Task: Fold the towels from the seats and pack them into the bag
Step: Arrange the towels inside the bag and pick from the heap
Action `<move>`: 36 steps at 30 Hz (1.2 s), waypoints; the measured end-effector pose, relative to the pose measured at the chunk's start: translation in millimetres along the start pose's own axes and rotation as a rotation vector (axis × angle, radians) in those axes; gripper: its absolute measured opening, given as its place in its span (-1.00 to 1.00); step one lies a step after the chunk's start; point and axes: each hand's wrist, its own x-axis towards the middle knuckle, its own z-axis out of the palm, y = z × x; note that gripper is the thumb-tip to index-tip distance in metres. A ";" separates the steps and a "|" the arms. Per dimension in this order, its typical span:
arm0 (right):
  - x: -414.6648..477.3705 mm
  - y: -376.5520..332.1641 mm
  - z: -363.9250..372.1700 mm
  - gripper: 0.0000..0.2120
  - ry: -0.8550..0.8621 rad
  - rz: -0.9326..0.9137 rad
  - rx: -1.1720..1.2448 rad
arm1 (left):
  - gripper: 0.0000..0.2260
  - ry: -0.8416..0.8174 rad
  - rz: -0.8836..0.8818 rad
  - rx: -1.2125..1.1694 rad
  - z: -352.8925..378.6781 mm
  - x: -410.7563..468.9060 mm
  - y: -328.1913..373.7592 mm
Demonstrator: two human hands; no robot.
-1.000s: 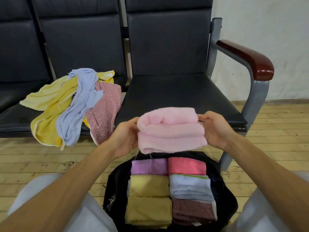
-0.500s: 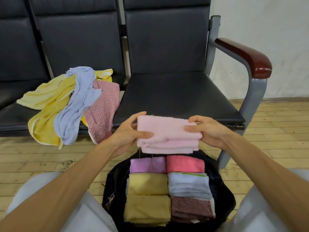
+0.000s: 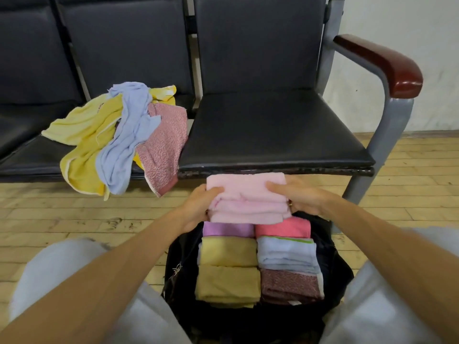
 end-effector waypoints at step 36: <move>182.4 177.6 82.1 -0.53 0.402 0.153 -0.496 | -0.52 0.322 -0.066 0.674 -37.2 142.5 -178.7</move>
